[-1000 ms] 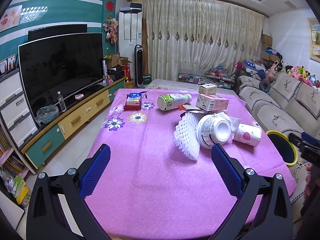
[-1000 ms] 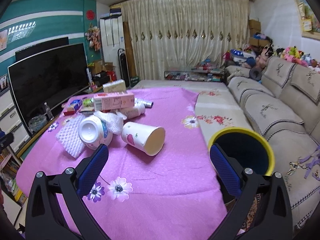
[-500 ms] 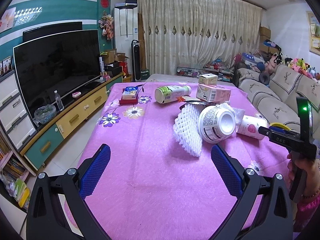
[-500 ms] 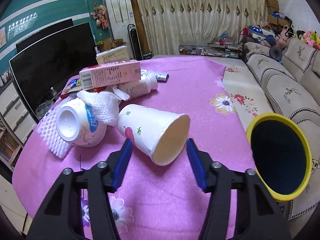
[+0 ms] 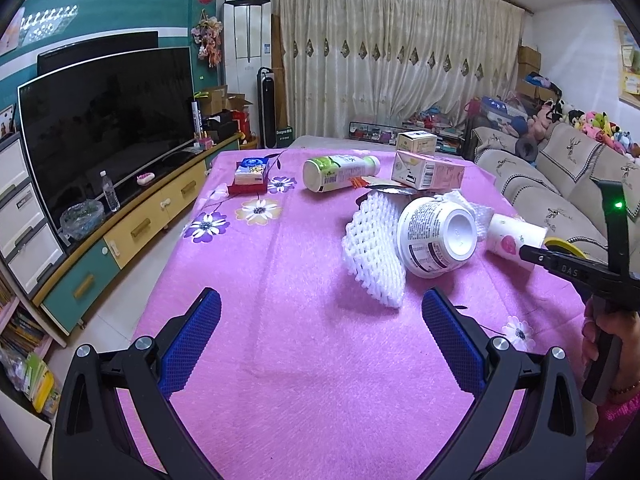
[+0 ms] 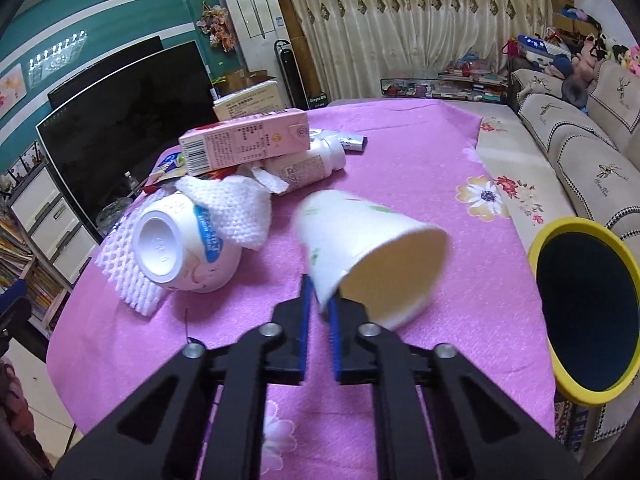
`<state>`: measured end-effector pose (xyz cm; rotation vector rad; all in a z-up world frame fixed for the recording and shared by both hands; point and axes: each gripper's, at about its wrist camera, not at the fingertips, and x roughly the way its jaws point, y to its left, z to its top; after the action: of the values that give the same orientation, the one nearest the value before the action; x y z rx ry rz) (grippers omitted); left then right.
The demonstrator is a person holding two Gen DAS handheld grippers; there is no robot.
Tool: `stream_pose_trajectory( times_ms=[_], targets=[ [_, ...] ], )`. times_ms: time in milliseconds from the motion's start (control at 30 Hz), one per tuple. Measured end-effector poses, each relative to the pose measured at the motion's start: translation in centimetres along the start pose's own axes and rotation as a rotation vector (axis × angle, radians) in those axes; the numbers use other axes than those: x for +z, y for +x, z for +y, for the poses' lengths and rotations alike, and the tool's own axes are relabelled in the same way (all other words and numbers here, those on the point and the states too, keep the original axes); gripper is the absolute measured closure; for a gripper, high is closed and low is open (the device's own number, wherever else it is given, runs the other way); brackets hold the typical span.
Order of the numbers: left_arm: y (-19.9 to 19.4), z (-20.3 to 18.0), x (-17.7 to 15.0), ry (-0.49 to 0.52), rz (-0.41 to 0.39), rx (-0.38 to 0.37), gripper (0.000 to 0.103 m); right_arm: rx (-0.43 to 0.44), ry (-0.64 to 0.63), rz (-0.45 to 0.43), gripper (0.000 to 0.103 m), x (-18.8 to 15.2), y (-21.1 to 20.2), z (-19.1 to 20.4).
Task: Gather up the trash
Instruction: 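Carry the paper cup over the yellow-rimmed bin and open the right gripper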
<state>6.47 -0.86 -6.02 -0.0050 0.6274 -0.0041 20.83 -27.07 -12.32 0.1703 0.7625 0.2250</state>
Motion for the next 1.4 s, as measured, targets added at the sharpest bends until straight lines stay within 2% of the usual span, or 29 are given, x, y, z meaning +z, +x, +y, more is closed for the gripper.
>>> stream_pose_trajectory(
  times_ms=[167, 267, 433, 533, 600, 800, 933, 1133, 1267, 1400],
  targets=[
    [0.0, -0.2, 0.0, 0.006, -0.006, -0.010, 0.004, -0.001, 0.016, -0.048, 0.099, -0.2, -2.5, -0.2],
    [-0.2, -0.5, -0.1, 0.014, -0.012, -0.023, 0.004, -0.023, 0.042, -0.092, 0.099, 0.0, -4.7, -1.6],
    [-0.3, -1.2, -0.3, 0.026, -0.021, -0.047, 0.004, -0.199, 0.111, -0.154, 0.099, 0.3, -7.7, -7.0],
    [-0.3, -1.7, -0.4, 0.035, -0.018, -0.058, 0.004, -0.313, 0.155, -0.116, 0.099, 0.1, -7.4, -10.9],
    [-0.1, -2.2, -0.4, 0.044, -0.015, -0.062, 0.004, -0.362, 0.193, -0.058, 0.099, -0.4, -6.1, -13.9],
    [0.1, -3.0, -0.5, 0.055, -0.007, -0.071, 0.004, -0.436, 0.263, 0.125, 0.099, -1.7, -1.2, -20.2],
    [0.2, -3.3, -0.5, 0.066, -0.004, -0.074, 0.004, -0.477, 0.279, 0.190, 0.098, -2.6, 0.9, -22.0],
    [0.7, -3.7, -0.6, 0.074, 0.011, -0.086, 0.004, -0.515, 0.293, 0.226, 0.095, -3.0, 2.4, -23.1],
    [1.0, -4.1, -0.7, 0.083, 0.021, -0.097, 0.004, -0.531, 0.289, 0.221, 0.090, -3.0, 2.3, -22.9],
    [1.5, -4.8, -0.7, 0.095, 0.032, -0.114, 0.004, -0.553, 0.271, 0.208, 0.078, -2.7, 1.8, -22.1]
  ],
)
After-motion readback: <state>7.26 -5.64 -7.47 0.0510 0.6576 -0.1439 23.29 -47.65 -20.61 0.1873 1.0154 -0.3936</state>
